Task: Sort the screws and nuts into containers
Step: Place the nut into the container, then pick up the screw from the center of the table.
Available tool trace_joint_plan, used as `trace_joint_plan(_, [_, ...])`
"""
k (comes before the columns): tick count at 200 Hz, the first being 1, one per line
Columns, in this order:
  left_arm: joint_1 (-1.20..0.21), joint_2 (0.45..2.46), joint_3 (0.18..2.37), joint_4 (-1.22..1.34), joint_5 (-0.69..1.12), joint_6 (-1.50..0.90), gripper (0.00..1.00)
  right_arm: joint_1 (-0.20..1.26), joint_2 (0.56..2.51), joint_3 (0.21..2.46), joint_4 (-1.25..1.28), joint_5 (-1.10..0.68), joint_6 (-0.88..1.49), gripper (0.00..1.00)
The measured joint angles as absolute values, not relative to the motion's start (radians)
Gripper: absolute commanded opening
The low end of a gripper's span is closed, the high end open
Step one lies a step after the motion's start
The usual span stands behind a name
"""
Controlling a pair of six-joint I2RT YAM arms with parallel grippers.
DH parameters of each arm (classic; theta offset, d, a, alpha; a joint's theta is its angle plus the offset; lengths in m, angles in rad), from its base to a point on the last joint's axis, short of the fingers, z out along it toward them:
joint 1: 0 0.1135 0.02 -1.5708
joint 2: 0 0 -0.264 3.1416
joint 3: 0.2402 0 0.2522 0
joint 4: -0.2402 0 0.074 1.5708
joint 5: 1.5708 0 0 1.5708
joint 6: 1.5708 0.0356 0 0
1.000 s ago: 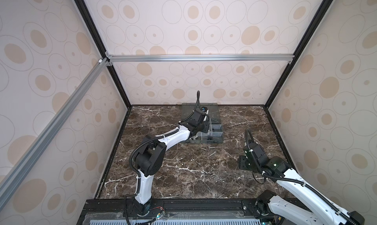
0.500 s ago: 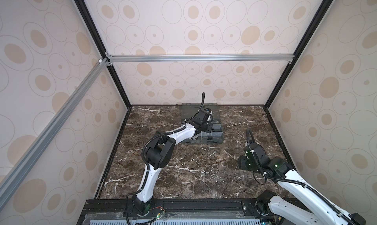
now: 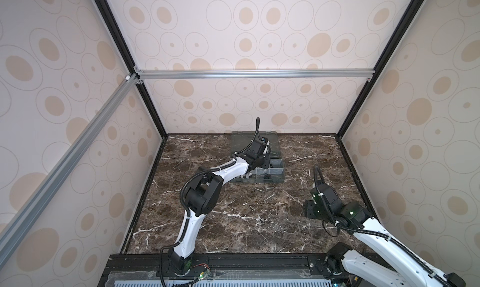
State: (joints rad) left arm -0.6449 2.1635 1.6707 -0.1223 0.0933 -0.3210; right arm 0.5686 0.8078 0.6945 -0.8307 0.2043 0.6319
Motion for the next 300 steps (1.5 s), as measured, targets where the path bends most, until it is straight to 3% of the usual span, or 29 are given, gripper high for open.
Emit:
trace_joint_plan(132, [-0.645, 1.649, 1.158, 0.044, 0.080, -0.379, 0.43, 0.569, 0.908, 0.696, -0.794, 0.173, 0.612, 0.52])
trace_joint_plan(300, [-0.643, 1.303, 0.854, 0.065, 0.009, -0.439, 0.45, 0.653, 1.104, 0.736, -0.693, 0.153, 0.601, 0.52])
